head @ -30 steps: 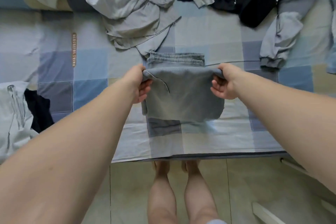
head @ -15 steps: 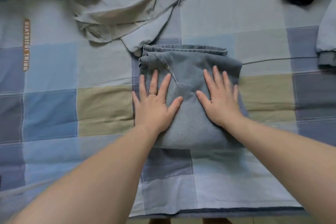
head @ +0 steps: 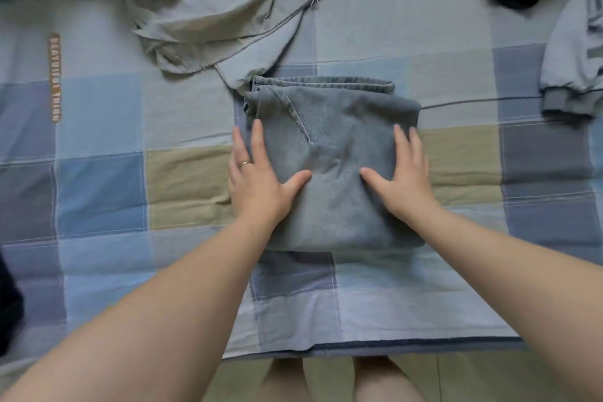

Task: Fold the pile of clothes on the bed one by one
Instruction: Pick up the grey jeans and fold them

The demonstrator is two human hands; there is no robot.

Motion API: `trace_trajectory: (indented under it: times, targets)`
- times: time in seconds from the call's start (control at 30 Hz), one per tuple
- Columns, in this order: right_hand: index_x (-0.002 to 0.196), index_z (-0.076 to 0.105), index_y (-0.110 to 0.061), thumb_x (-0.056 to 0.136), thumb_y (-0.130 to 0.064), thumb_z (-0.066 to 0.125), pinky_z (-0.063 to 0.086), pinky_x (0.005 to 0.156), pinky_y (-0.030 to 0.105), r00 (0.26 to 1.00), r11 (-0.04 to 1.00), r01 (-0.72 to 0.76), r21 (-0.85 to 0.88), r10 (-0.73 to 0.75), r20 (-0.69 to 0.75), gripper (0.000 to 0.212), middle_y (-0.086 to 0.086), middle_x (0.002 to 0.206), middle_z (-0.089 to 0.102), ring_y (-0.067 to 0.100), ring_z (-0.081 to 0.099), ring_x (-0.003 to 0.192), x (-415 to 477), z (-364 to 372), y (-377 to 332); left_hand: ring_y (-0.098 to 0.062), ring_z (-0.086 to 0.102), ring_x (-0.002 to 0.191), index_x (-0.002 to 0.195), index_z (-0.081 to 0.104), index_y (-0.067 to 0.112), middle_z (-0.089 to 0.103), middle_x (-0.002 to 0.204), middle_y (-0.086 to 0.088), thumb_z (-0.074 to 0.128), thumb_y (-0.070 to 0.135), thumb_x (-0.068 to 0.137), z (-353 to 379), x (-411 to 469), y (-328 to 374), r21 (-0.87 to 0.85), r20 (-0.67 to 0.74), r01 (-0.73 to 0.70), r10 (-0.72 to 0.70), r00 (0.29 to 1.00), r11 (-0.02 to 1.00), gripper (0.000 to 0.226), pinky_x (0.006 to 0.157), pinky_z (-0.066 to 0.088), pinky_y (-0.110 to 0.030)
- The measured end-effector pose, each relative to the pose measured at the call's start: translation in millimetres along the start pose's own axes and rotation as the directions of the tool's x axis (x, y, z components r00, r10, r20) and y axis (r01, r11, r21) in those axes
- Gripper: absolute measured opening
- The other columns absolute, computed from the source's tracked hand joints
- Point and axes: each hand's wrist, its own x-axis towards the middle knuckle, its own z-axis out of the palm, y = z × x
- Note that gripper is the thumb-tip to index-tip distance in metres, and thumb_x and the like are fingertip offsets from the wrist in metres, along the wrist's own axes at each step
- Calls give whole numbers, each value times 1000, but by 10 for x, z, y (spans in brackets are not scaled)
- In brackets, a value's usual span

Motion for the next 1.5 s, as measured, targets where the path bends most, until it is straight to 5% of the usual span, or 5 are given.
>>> trace_trajectory:
  times: [0.2,0.4,0.93,1.17,1.5]
  targets:
    - [143,40,-16,77,-49,81,41,109,39,976,935,-204,292,218,-19,84,2,138,53,22,53,126,189,-9,194,-28,47,136,155,25,23,48,150,-4,75,76,63,131,160,-170,-290,21,225,-229,973,930,118,113,38,-45]
    - [121,66,-9,80,-25,82,58,76,34,873,631,-481,609,283,397,47,9,110,75,24,73,93,265,-245,76,-22,63,115,130,58,18,68,123,2,73,63,79,-83,204,-170,-476,190,336,-278,942,813,69,102,48,-37]
    - [117,67,-14,84,-15,78,56,92,48,846,729,-412,546,83,527,35,8,109,76,32,72,100,-2212,-1804,-2023,-19,66,99,108,64,32,68,98,14,71,58,85,-2876,-2180,-426,-680,252,476,-431,866,558,35,95,52,-40]
    - [123,64,-9,86,-13,76,59,78,41,823,783,-359,508,9,569,39,10,109,76,31,73,97,-2811,-1185,-3280,-21,68,106,129,64,23,71,118,3,74,78,65,-3745,-2471,-1592,-770,135,399,-485,864,498,85,99,54,-47]
    - [124,64,-6,91,-6,69,58,83,42,847,785,-371,497,67,528,33,13,111,74,28,72,93,-3301,882,-5127,-16,68,92,111,67,25,70,98,11,72,54,86,-4558,-1789,-4140,-766,111,390,-492,863,511,38,82,52,-31]
